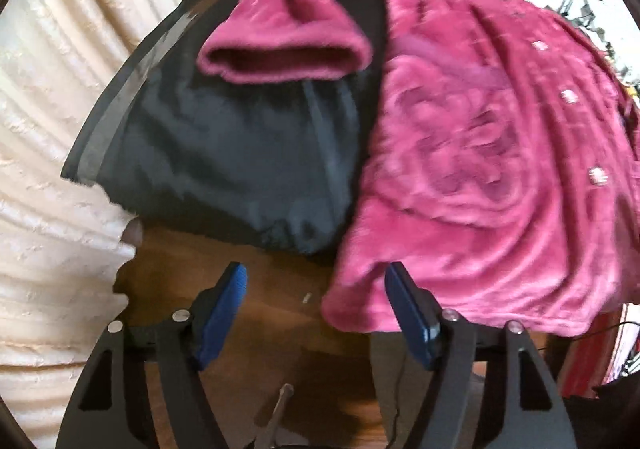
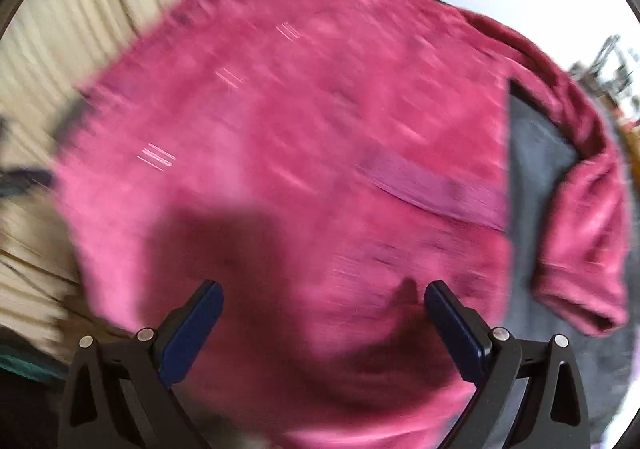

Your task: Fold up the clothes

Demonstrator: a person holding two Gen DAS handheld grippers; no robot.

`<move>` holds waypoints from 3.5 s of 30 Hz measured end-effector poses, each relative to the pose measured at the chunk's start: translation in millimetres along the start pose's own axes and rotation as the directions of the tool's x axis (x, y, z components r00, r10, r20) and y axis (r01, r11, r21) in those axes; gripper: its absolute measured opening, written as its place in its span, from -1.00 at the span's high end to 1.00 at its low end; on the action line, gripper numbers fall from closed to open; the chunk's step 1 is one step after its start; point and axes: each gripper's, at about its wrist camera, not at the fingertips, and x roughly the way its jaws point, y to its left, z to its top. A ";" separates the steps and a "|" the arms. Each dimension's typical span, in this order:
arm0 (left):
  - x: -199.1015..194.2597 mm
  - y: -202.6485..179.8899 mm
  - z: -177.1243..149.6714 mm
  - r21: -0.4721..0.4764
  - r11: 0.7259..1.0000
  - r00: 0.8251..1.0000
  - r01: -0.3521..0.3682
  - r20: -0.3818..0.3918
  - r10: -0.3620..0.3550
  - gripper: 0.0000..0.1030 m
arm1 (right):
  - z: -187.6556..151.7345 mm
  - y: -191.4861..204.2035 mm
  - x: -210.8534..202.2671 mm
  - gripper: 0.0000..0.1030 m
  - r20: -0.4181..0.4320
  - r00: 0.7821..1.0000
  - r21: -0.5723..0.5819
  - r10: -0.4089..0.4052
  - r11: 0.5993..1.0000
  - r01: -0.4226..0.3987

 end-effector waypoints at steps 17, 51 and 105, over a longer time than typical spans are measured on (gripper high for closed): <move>49.1 -5.7 137.5 0.080 0.993 0.996 0.082 0.037 -0.085 -0.49 | 30.6 65.0 55.6 0.00 -0.086 0.850 0.142 0.520 0.850 -0.506; 13.3 -5.9 151.1 0.149 0.986 0.993 0.079 0.078 -0.091 -0.75 | 54.5 81.3 20.6 -0.50 0.015 0.988 -0.173 0.151 0.974 -0.146; 145.9 -167.5 363.6 0.261 0.956 0.989 0.133 0.031 -0.146 -1.00 | 129.5 -58.7 92.6 -1.00 -0.095 0.978 0.013 -0.187 0.982 0.189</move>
